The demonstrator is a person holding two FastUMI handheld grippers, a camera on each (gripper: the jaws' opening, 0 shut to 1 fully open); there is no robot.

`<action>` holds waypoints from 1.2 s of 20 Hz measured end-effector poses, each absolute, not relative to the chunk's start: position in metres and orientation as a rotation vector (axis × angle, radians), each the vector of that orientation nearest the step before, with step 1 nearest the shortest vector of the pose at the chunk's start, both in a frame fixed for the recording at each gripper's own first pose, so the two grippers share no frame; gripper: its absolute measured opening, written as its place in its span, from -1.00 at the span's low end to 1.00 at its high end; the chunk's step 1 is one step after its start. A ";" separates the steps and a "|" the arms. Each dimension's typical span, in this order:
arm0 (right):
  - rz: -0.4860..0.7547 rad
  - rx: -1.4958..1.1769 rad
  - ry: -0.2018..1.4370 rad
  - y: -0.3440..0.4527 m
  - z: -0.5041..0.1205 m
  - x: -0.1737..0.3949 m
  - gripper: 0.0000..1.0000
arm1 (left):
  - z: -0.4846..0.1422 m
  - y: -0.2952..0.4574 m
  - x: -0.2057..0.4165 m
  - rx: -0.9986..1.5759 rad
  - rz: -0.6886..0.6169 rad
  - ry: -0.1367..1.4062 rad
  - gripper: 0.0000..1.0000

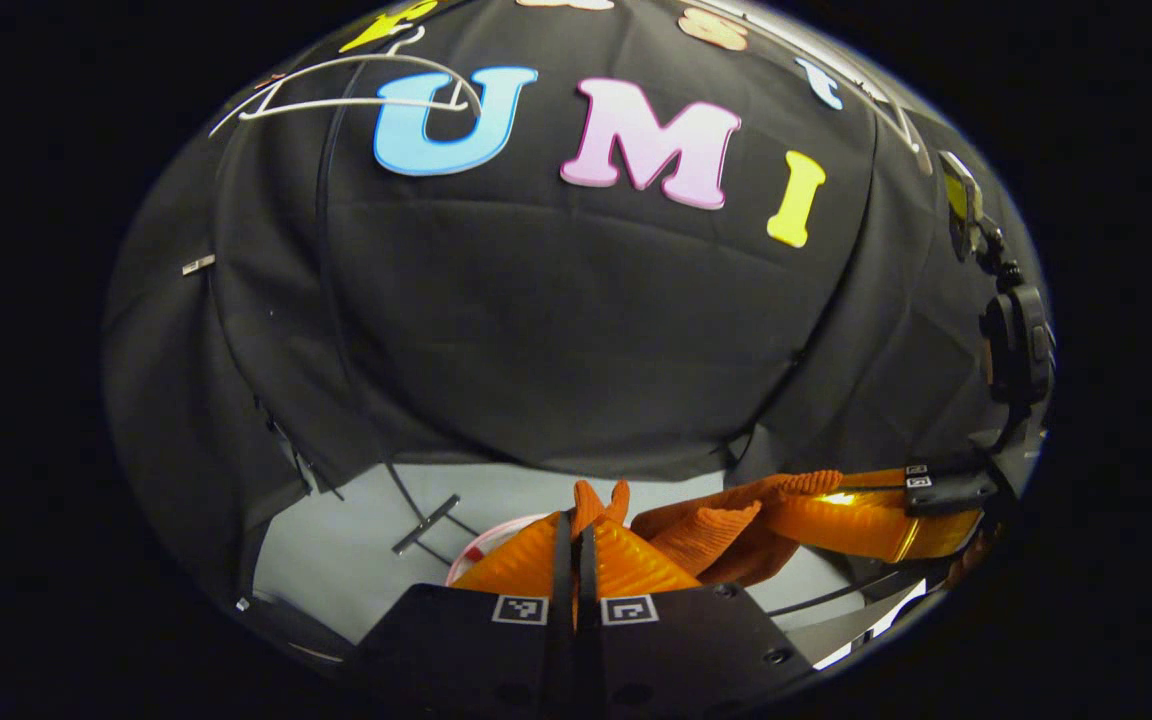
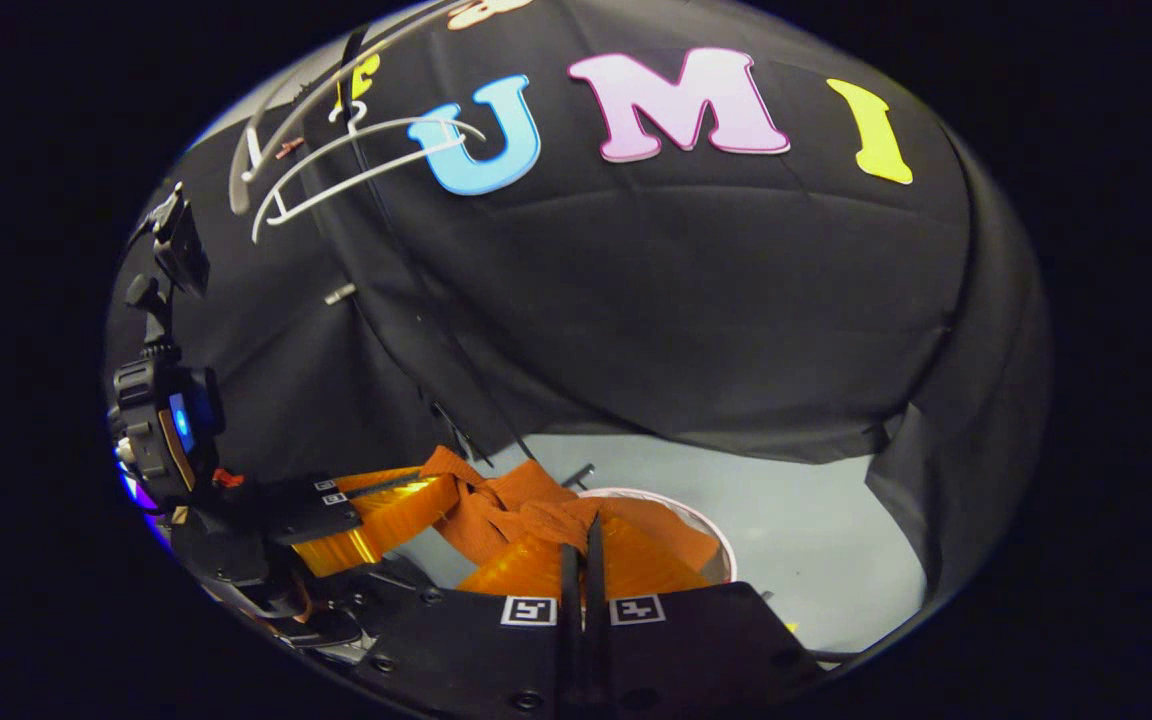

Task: Grasp the clothes on the hanger with both hands and then place them into the laundry hamper below.

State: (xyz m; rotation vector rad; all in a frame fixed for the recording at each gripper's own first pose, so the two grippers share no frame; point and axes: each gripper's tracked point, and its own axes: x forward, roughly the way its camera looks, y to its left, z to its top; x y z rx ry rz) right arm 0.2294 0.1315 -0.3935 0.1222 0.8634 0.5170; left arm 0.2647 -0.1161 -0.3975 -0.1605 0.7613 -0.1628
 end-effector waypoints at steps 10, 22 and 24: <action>0.402 -0.033 0.983 0.104 -0.460 0.215 0.47 | -0.490 -0.115 0.272 -0.093 -0.119 0.895 0.49; 0.242 0.053 0.896 0.098 -0.403 0.188 0.97 | -0.403 -0.076 0.215 -0.097 -0.115 0.832 0.91; 0.211 0.071 0.844 0.100 -0.377 0.181 0.99 | -0.373 -0.066 0.207 -0.100 -0.104 0.782 0.92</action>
